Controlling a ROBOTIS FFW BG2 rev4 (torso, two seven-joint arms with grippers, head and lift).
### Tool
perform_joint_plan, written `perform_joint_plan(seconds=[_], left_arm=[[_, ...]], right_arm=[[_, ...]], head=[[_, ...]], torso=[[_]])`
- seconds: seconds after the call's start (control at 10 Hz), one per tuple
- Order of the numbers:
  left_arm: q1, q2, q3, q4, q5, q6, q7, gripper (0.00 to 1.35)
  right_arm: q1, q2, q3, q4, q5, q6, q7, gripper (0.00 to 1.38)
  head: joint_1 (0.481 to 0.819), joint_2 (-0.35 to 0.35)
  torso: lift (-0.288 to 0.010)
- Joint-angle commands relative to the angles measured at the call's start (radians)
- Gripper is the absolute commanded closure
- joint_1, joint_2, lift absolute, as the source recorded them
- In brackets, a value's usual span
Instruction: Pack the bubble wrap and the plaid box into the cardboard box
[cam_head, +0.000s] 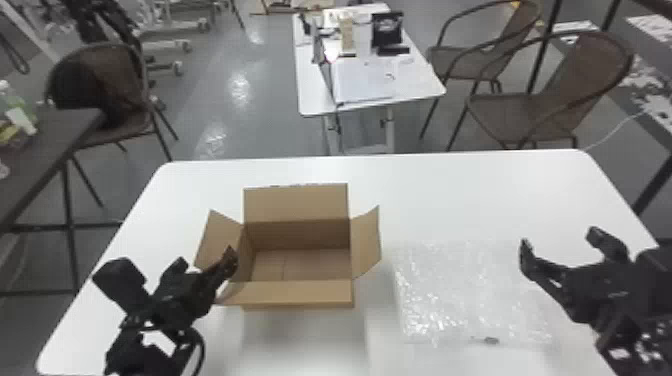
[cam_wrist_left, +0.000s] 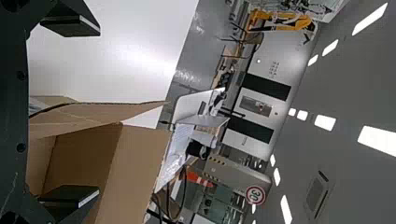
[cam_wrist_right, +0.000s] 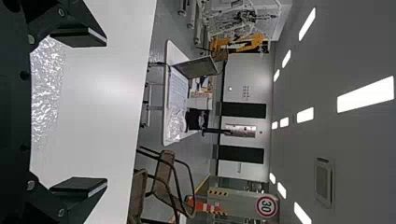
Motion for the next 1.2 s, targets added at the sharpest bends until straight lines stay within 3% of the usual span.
perform_joint_plan(seconds=[0.0, 0.1, 0.3, 0.4, 1.0, 1.1], left_arm=[[-0.028, 0.005, 0.000, 0.017, -0.006, 0.014, -0.011, 0.13], [-0.034, 0.005, 0.002, 0.020, -0.012, 0.023, -0.019, 0.21], [-0.031, 0.000, 0.003, 0.022, -0.019, 0.005, -0.022, 0.95], [-0.031, -0.007, 0.009, 0.019, -0.025, 0.002, -0.022, 1.07], [-0.031, -0.007, 0.002, 0.017, -0.032, -0.012, -0.032, 1.08], [-0.031, -0.007, 0.000, 0.017, -0.034, -0.023, -0.034, 1.23]], right_arm=[[-0.002, 0.001, 0.002, 0.001, 0.000, 0.000, 0.000, 0.22], [-0.003, 0.001, 0.003, 0.003, 0.000, 0.000, 0.000, 0.22], [-0.003, 0.001, 0.005, 0.006, -0.005, 0.001, 0.000, 0.22], [-0.003, 0.001, 0.006, 0.007, -0.006, 0.000, 0.000, 0.22], [-0.012, 0.001, 0.016, 0.026, -0.013, 0.000, 0.000, 0.22], [-0.012, 0.001, 0.016, 0.027, -0.013, 0.000, 0.000, 0.22]], head=[[0.695, 0.136], [0.695, 0.133], [0.695, 0.132], [0.695, 0.133], [0.695, 0.140], [0.695, 0.137]], torso=[[-0.065], [-0.065], [-0.065], [-0.065], [-0.065], [-0.065]])
